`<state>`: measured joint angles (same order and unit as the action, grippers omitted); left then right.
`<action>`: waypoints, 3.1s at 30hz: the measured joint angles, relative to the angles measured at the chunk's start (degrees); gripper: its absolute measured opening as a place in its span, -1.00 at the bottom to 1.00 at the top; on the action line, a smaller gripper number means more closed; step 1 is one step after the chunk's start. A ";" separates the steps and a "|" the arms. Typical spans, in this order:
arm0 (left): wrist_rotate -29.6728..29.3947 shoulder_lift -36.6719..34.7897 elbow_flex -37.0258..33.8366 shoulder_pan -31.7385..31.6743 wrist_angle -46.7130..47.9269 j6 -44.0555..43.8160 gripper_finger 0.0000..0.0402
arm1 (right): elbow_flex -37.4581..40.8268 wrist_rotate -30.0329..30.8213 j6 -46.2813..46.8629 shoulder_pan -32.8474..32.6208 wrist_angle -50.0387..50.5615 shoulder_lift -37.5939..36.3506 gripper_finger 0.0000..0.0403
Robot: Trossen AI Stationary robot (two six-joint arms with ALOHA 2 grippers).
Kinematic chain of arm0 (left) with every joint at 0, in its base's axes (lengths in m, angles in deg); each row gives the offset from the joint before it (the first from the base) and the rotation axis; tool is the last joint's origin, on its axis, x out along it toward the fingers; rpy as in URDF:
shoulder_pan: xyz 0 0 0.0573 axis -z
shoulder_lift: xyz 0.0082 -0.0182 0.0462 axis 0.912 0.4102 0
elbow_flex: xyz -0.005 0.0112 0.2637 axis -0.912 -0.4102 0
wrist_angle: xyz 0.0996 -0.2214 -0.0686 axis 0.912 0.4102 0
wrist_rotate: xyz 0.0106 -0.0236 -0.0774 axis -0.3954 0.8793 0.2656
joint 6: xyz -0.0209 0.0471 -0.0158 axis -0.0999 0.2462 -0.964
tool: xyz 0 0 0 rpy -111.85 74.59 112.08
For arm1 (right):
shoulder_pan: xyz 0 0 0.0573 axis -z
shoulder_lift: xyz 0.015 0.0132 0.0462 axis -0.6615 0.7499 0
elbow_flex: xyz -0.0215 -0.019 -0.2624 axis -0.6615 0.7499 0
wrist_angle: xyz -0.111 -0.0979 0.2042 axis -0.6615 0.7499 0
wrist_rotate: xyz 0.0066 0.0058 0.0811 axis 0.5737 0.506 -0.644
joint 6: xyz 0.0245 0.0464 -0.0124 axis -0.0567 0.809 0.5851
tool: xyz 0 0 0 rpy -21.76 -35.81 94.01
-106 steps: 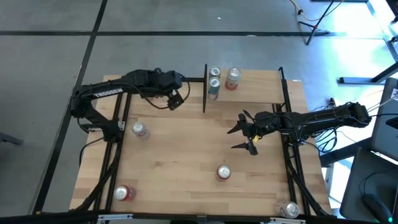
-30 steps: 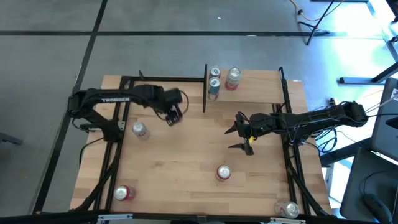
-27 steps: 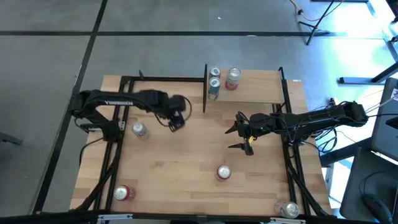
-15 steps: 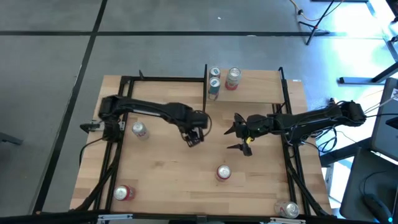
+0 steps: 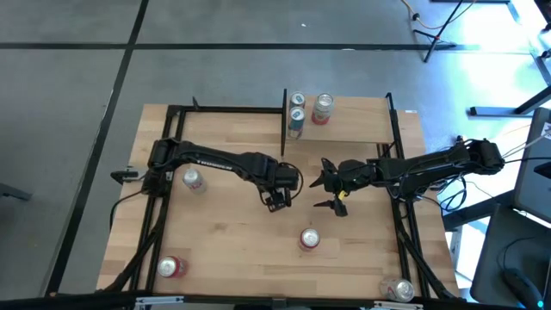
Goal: Place canned beverage on shelf
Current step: Put the white pink soda can and align with other white pink can on the shelf
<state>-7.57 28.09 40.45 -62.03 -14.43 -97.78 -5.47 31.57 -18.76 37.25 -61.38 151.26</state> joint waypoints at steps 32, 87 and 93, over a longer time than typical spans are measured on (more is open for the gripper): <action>-18.39 -27.31 -53.68 8.54 -53.05 3.38 0.67 | -0.64 1.30 1.78 0.04 -34.17 18.38 0.50; -17.76 -26.15 -62.19 8.26 -80.71 11.67 0.67 | -9.58 8.43 1.18 0.07 -37.23 32.15 0.50; -17.69 -26.15 -62.19 8.28 -81.29 12.29 0.67 | -9.79 7.82 1.22 0.08 -42.80 36.06 0.51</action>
<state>-25.26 1.93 -21.74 -53.75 -95.72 -85.50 -15.27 39.39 -17.53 37.33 -104.18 187.32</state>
